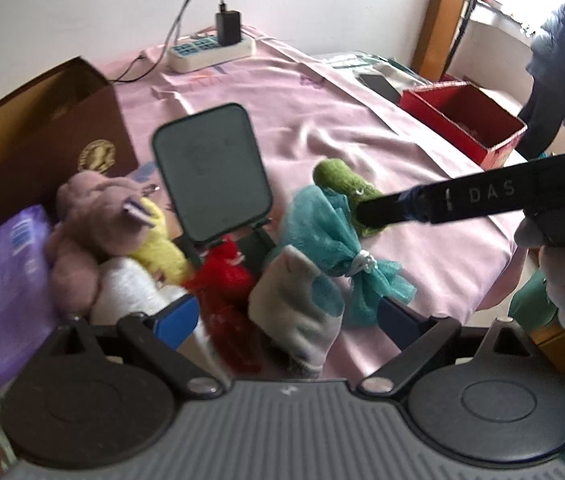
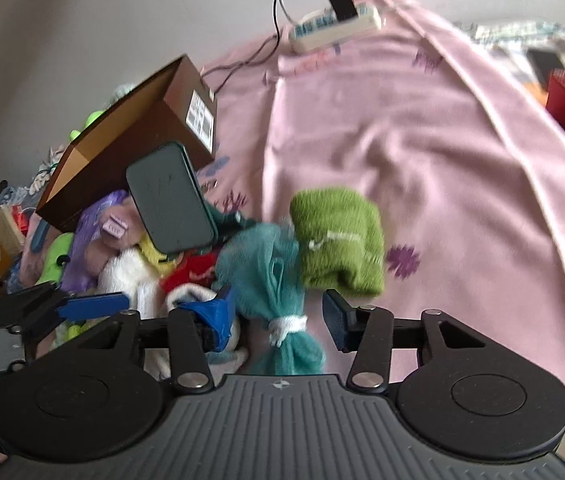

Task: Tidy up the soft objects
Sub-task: 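Grasp the grey-white sock with the left gripper while the right grasps the teal mesh puff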

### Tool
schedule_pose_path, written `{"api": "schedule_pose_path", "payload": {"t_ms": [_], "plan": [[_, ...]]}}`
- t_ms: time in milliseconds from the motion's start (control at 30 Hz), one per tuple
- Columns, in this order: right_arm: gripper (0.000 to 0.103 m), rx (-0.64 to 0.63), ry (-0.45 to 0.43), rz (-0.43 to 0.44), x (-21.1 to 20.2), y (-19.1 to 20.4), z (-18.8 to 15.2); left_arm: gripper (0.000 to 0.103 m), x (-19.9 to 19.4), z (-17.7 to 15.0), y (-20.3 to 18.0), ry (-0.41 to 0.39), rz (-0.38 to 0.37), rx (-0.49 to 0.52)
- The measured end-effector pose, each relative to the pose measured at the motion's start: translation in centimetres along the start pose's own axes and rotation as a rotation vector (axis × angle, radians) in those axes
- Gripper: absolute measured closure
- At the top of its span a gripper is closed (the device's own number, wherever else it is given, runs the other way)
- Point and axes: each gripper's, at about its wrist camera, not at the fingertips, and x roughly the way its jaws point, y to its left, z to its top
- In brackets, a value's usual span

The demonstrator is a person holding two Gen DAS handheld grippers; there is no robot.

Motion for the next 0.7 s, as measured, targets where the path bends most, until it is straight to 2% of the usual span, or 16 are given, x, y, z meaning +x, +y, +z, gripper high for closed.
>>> {"api": "schedule_pose_path", "payload": {"t_ms": [167, 233, 267, 300, 400, 433, 500, 567, 700], "plan": [[0.074, 0.012, 0.049, 0.020, 1.7, -0.5, -0.2, 0.007, 1.2, 0.0, -1.1, 0.001, -0.006, 0.058], [0.074, 0.026, 0.062, 0.028, 2.4, -0.7, -0.1, 0.012, 1.5, 0.0, -1.6, 0.001, 0.006, 0.088], [0.074, 0.041, 0.068, 0.031, 2.7, -0.9, -0.1, 0.019, 1.8, 0.1, -1.8, 0.004, 0.009, 0.100], [0.074, 0.058, 0.076, 0.034, 3.0, -1.1, -0.1, 0.034, 2.0, 0.1, -2.0, 0.010, 0.006, 0.111], [0.075, 0.099, 0.094, 0.049, 3.9, -1.6, -0.2, 0.036, 2.7, 0.0, -2.2, 0.024, 0.037, 0.129], [0.077, 0.101, 0.101, 0.052, 4.0, -1.7, -0.2, 0.037, 2.9, 0.0, -2.2, 0.030, 0.046, 0.130], [0.089, 0.094, 0.107, 0.068, 4.2, -1.5, -0.3, 0.051, 3.1, -0.1, -2.1, 0.023, 0.082, 0.133], [0.099, 0.098, 0.117, 0.087, 4.1, -1.6, -0.4, 0.054, 2.9, -0.1, -2.0, 0.018, 0.086, 0.132], [0.103, 0.071, 0.101, 0.112, 3.2, -1.4, -0.4, 0.058, 2.4, -0.3, -1.7, 0.020, 0.072, 0.121]]}}
